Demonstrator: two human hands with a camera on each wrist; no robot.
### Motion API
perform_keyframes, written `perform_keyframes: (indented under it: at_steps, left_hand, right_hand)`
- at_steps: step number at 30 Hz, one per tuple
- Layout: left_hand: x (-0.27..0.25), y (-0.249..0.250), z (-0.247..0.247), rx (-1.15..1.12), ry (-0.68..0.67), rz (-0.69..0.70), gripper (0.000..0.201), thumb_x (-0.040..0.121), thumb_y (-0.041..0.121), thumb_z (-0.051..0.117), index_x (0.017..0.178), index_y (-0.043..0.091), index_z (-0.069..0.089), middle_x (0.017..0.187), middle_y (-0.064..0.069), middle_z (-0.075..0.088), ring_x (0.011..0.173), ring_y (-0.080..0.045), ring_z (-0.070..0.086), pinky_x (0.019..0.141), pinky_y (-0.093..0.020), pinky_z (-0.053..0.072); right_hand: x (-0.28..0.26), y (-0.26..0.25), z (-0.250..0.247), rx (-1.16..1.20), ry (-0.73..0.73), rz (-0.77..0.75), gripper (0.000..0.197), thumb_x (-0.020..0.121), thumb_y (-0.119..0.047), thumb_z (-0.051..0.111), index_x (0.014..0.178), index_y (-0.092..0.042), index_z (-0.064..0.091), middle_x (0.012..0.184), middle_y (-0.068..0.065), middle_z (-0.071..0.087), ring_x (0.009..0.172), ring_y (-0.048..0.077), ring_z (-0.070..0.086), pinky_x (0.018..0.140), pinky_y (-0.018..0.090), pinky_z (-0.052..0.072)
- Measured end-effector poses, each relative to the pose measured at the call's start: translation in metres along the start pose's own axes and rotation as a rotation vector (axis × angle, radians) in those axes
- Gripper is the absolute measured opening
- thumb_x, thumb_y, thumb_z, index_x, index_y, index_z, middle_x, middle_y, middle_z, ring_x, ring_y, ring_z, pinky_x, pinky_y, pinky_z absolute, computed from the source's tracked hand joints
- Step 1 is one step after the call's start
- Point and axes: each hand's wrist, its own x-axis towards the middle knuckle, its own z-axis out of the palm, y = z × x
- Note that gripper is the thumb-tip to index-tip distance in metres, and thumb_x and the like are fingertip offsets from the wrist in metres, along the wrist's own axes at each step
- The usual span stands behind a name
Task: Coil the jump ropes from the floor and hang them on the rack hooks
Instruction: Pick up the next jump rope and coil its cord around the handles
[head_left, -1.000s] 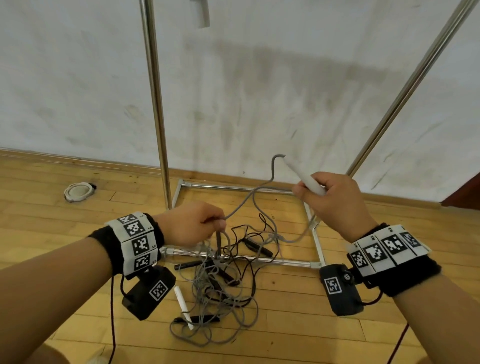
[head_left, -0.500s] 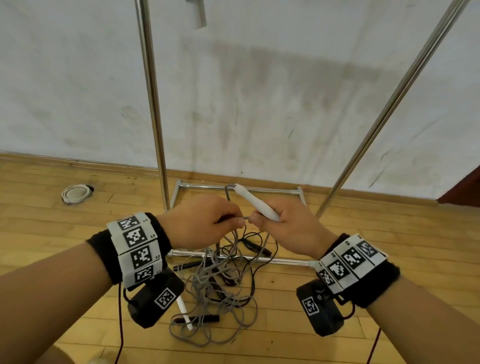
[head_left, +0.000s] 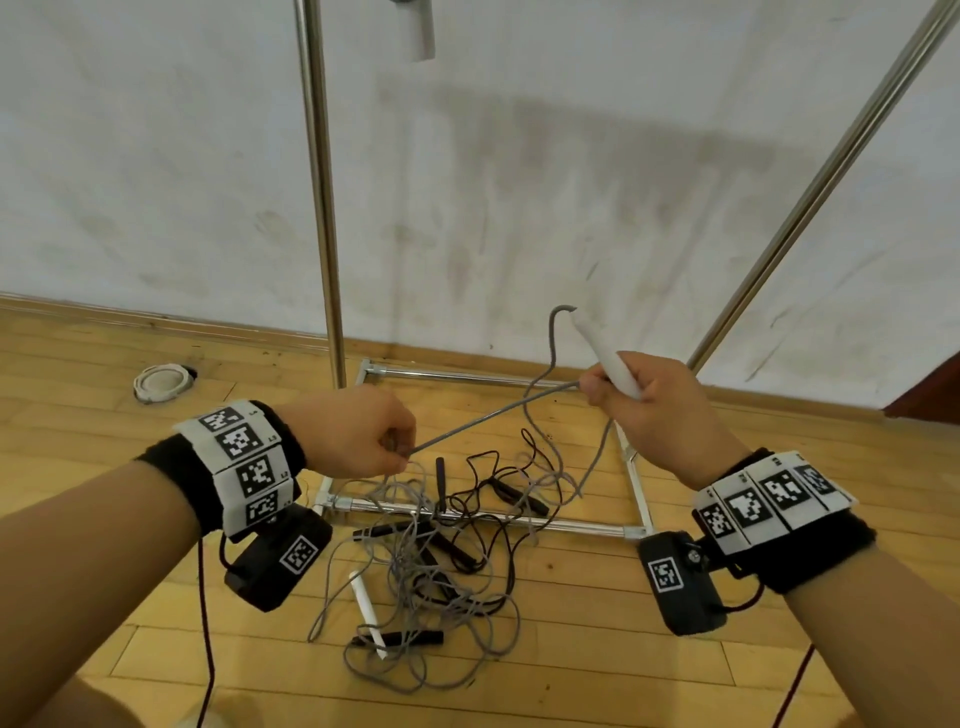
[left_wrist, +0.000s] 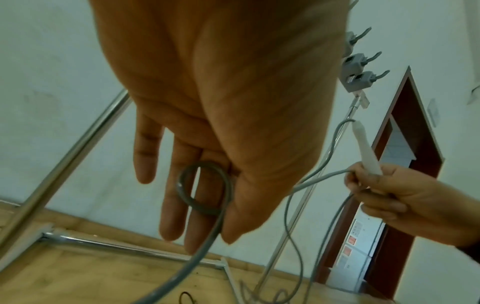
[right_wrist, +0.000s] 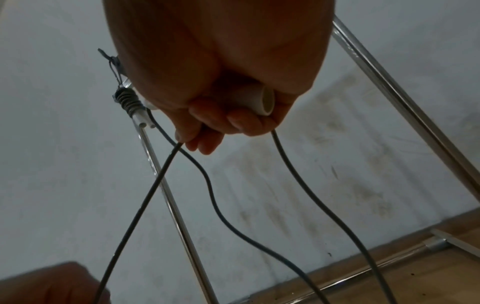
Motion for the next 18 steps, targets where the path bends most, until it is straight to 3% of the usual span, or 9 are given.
perform_keyframes:
  at_steps: [3, 5, 7, 9, 12, 18]
  left_hand:
    - [0.000, -0.008, 0.000, -0.005, 0.001, -0.064, 0.007, 0.087, 0.030, 0.063, 0.083, 0.035, 0.066, 0.080, 0.019, 0.063, 0.075, 0.002, 0.058, 0.063, -0.015, 0.041]
    - [0.001, -0.010, -0.002, -0.078, 0.033, -0.066, 0.011, 0.089, 0.027, 0.063, 0.083, 0.035, 0.067, 0.081, 0.019, 0.064, 0.076, 0.002, 0.059, 0.063, -0.014, 0.041]
    - [0.001, -0.006, -0.003, -0.119, 0.072, -0.045, 0.011, 0.094, 0.029, 0.060, 0.085, 0.036, 0.063, 0.080, 0.018, 0.062, 0.075, 0.002, 0.058, 0.062, -0.013, 0.039]
    - [0.003, 0.004, -0.002, -0.111, 0.126, -0.012, 0.010, 0.097, 0.033, 0.056, 0.088, 0.035, 0.060, 0.076, 0.017, 0.060, 0.070, 0.003, 0.056, 0.060, -0.013, 0.036]
    - [0.005, 0.023, -0.003, -0.142, 0.220, 0.060, 0.012, 0.098, 0.032, 0.054, 0.088, 0.030, 0.061, 0.072, 0.017, 0.057, 0.065, 0.006, 0.053, 0.056, -0.010, 0.033]
    - [0.004, 0.063, -0.003, -0.245, 0.318, 0.156, 0.012, 0.097, 0.031, 0.055, 0.091, 0.024, 0.064, 0.071, 0.009, 0.064, 0.064, -0.005, 0.060, 0.058, -0.022, 0.048]
  right_hand:
    - [0.004, 0.003, -0.008, 0.038, 0.089, 0.027, 0.016, 0.090, -0.027, 0.068, 0.075, -0.027, 0.069, 0.060, -0.012, 0.061, 0.052, 0.003, 0.048, 0.050, 0.014, 0.038]
    - [0.003, 0.007, -0.011, 0.029, 0.076, 0.077, 0.011, 0.089, -0.023, 0.070, 0.079, -0.028, 0.072, 0.069, -0.008, 0.067, 0.057, 0.007, 0.053, 0.057, 0.019, 0.043]
    - [0.001, 0.011, -0.009, -0.028, 0.021, 0.129, 0.012, 0.087, -0.018, 0.071, 0.085, -0.029, 0.074, 0.075, -0.009, 0.069, 0.057, 0.006, 0.056, 0.057, 0.021, 0.045]
    - [-0.003, 0.013, -0.003, -0.041, -0.034, 0.158, 0.015, 0.087, -0.016, 0.071, 0.089, -0.031, 0.073, 0.069, -0.011, 0.065, 0.049, 0.000, 0.052, 0.048, 0.014, 0.040]
    - [-0.009, 0.005, 0.011, -0.012, -0.136, 0.135, 0.012, 0.089, -0.024, 0.071, 0.095, -0.034, 0.072, 0.065, -0.010, 0.064, 0.046, 0.000, 0.050, 0.044, 0.013, 0.038]
    - [-0.017, -0.019, 0.046, 0.188, -0.329, 0.060, 0.009, 0.092, -0.032, 0.066, 0.098, -0.027, 0.072, 0.059, -0.013, 0.058, 0.045, 0.001, 0.045, 0.045, 0.017, 0.036]
